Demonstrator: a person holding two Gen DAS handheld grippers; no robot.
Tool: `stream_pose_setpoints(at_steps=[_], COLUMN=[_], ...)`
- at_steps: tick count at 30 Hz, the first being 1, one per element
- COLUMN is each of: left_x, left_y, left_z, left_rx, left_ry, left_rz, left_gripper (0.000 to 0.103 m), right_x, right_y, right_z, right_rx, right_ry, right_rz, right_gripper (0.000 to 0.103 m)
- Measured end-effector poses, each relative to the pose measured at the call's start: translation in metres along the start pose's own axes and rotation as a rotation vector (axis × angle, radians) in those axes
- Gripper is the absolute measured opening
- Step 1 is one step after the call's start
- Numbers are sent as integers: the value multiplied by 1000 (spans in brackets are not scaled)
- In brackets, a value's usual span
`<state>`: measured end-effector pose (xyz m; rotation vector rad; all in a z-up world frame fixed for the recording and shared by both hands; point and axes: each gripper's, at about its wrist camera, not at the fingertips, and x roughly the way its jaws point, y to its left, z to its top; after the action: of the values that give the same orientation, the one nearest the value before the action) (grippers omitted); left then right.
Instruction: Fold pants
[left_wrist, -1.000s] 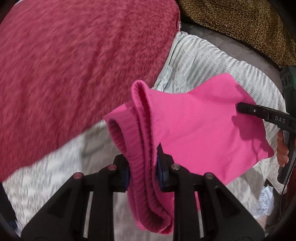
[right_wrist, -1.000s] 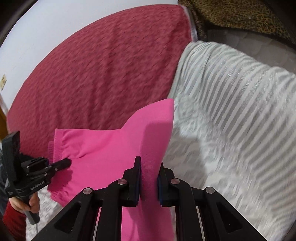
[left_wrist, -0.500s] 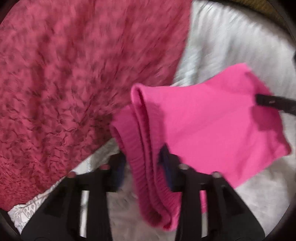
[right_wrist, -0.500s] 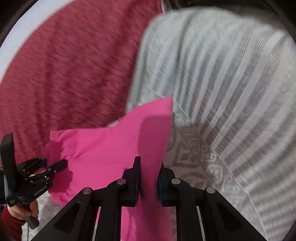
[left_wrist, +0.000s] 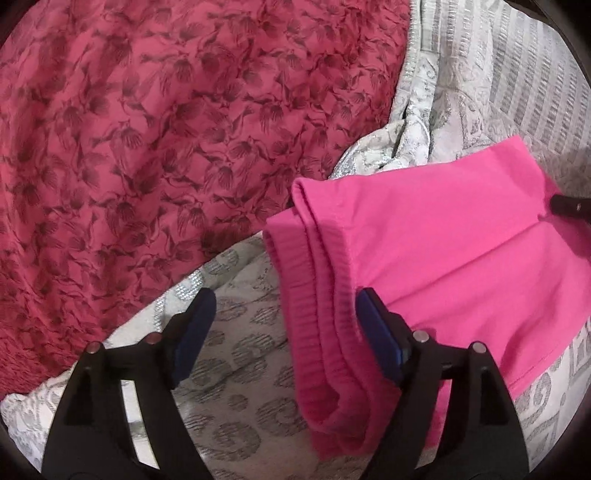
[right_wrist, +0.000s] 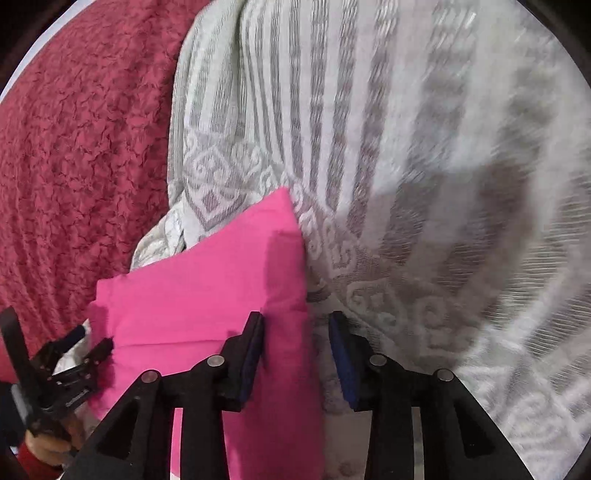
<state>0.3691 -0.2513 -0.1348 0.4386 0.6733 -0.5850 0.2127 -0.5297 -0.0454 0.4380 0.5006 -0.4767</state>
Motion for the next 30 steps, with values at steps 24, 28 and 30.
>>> stream_pose_setpoints(at_steps=[24, 28, 30], left_x=[-333, -388, -413], left_y=[-6, -5, -4], left_z=[-80, -109, -117], left_rx=[-94, -144, -168], left_ry=[-115, -141, -141], left_rz=[-95, -99, -102], left_gripper=[84, 85, 89], right_x=[-310, -371, -402], right_y=[70, 103, 111], right_z=[-144, -157, -167], right_rx=[-82, -131, -131], right_ry=[-34, -110, -130], right_rz=[20, -6, 5], right_gripper=[41, 50, 53])
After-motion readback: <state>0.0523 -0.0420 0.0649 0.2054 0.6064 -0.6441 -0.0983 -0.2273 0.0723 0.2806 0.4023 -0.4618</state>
